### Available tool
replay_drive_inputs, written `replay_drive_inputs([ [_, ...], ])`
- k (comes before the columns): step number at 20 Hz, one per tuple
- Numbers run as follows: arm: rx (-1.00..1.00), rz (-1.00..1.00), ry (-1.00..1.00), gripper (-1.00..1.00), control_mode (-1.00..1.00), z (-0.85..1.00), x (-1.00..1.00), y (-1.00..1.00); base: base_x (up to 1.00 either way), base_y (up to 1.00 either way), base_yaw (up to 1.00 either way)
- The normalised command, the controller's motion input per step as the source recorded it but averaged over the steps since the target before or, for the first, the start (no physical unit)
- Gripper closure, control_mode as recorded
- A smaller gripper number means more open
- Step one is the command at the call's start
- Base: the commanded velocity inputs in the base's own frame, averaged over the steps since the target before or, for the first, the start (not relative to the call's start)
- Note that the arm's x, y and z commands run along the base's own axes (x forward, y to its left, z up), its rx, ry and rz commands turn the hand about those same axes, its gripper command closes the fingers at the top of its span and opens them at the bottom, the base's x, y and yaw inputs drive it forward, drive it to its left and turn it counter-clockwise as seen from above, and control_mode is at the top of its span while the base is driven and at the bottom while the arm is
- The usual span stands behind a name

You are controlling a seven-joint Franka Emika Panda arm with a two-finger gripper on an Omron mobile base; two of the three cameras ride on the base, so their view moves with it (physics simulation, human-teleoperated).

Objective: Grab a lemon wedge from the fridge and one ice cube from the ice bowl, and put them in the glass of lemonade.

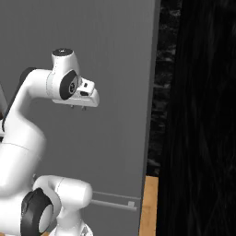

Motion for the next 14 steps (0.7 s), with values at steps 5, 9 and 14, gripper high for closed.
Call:
replay_drive_inputs([
  [5,0.0,0.0,-0.05,-1.0,-1.0,0.0,-0.16,0.0,0.0,0.0,0.0],
  [9,0.0,0.0,-0.06,-1.0,-1.0,0.0,-0.23,0.0,0.0,0.0,0.0],
  [14,0.0,0.0,0.0,-1.0,1.0,0.0,0.0,0.0,-0.05,0.48,0.01],
])
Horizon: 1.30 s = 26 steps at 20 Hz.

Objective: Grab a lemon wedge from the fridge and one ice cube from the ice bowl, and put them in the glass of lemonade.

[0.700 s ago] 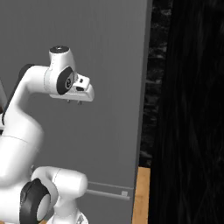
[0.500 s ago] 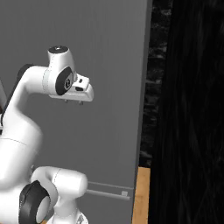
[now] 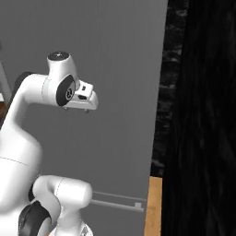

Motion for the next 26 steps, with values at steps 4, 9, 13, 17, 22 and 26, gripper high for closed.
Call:
replay_drive_inputs([
  [4,0.0,0.0,0.0,-1.0,1.0,0.0,0.0,0.0,-0.01,0.62,0.0],
  [9,0.0,0.0,0.0,-1.0,1.0,0.0,0.0,0.0,-0.24,0.44,0.01],
  [13,0.0,0.0,0.0,-1.0,1.0,0.0,0.0,0.0,-0.24,0.49,0.01],
  [17,0.0,0.0,0.0,-1.0,1.0,0.0,0.0,0.0,-0.26,0.62,0.04],
  [22,0.0,0.0,0.0,-1.0,1.0,0.0,0.0,0.0,-0.32,0.57,0.05],
  [26,0.0,0.0,0.0,-1.0,1.0,0.0,0.0,0.0,-0.7,0.24,0.04],
])
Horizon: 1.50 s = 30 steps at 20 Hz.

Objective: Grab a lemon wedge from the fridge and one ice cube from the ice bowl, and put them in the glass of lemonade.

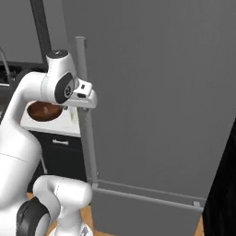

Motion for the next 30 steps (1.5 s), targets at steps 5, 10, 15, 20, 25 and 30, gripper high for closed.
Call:
replay_drive_inputs([
  [5,0.0,0.0,0.0,-1.0,1.0,0.0,0.0,0.0,-0.82,0.11,0.02],
  [10,0.0,0.0,0.0,-1.0,1.0,0.0,0.0,0.0,-0.77,0.01,0.01],
  [15,0.0,0.0,-0.13,-1.0,-1.0,0.09,-0.24,0.0,-0.22,0.0,0.0],
  [20,0.0,0.0,-0.32,-1.0,-1.0,0.27,-0.24,0.0,0.0,0.0,0.0],
  [25,-0.01,0.0,-0.15,-1.0,-1.0,-0.01,0.52,0.0,0.0,0.0,0.0],
  [30,0.0,0.0,0.0,-1.0,-1.0,-0.02,0.85,-0.05,0.0,0.0,0.0],
])
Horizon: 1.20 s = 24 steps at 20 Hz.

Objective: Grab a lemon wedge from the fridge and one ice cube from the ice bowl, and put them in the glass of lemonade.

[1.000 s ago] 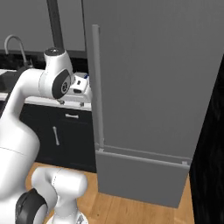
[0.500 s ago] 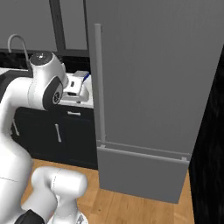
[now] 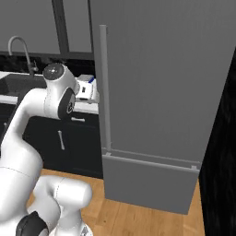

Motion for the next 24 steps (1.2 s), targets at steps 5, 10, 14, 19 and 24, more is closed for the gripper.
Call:
replay_drive_inputs([
  [5,0.0,0.0,0.0,-1.0,-1.0,-0.04,0.73,-0.06,0.0,0.0,0.0],
  [10,0.0,0.0,0.0,-1.0,-1.0,-0.13,0.73,-0.01,0.0,0.0,0.0],
  [14,0.0,0.0,0.0,-1.0,-1.0,-0.21,0.61,-0.01,0.0,0.0,0.0],
  [19,0.0,0.0,-0.03,-1.0,-1.0,-0.21,0.45,-0.12,0.0,0.0,0.0],
  [24,0.0,0.0,-0.05,-1.0,-1.0,-0.12,0.55,0.0,0.0,0.0,0.0],
])
